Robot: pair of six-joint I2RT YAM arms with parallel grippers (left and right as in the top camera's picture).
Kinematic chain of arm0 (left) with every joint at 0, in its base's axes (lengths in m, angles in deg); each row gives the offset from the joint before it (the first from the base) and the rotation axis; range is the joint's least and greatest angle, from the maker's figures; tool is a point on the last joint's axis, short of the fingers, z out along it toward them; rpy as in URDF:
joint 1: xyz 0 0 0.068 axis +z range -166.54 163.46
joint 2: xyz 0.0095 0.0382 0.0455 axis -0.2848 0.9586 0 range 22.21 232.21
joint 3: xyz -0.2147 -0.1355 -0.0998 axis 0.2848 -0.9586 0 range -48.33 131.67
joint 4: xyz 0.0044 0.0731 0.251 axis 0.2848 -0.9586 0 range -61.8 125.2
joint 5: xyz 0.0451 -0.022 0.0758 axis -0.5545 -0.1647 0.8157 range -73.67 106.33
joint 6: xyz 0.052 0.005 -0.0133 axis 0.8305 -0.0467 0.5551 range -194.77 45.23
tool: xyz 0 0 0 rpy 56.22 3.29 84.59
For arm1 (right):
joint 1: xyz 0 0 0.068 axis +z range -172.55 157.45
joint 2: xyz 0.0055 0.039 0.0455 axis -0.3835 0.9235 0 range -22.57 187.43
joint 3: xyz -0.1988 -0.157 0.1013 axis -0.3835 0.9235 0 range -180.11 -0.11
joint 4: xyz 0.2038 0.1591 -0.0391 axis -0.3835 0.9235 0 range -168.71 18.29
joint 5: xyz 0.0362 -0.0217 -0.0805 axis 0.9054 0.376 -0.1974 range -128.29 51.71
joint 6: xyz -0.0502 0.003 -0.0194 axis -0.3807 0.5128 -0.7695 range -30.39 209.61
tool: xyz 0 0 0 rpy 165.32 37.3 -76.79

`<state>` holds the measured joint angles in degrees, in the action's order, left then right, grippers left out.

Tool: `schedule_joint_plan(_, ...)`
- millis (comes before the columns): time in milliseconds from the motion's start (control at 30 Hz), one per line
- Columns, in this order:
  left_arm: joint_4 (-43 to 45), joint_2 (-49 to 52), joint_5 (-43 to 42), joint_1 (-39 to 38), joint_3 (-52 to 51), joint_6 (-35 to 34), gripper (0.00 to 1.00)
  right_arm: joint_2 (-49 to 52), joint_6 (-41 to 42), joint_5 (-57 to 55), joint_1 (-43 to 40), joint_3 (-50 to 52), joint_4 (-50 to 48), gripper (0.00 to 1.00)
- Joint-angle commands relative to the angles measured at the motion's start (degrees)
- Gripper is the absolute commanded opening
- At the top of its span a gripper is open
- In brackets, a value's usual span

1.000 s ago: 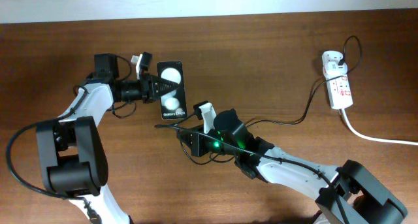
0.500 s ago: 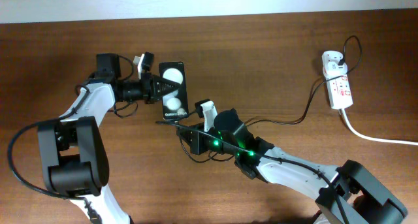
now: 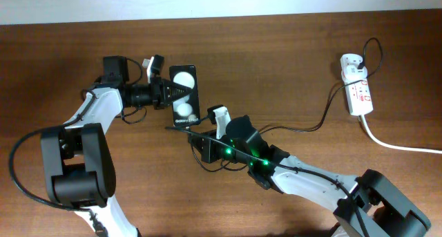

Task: Plug charger to phone and switch on socket
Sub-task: 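Push the cable plug up into the phone's bottom port with the right gripper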

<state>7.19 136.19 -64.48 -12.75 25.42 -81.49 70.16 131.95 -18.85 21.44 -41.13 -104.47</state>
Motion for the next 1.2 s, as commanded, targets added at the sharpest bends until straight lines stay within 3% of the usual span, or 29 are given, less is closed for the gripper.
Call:
schedule_joint_plan(0,-0.07,-1.40,-2.99,-0.17,0.11,-0.15,0.00,-0.33,3.87,-3.96,0.26,0.31,-0.22,0.04)
schedule_joint_plan(533,-0.07,-1.40,-2.99,-0.17,0.11,-0.13,0.00,-0.33,5.11,-15.50,0.26,0.28,-5.44,0.04)
schedule_joint_plan(1167,-0.04,-1.40,-4.09,-2.03,0.11,-0.13,0.00,1.31,4.85,-20.22,0.26,0.28,-9.73,0.04)
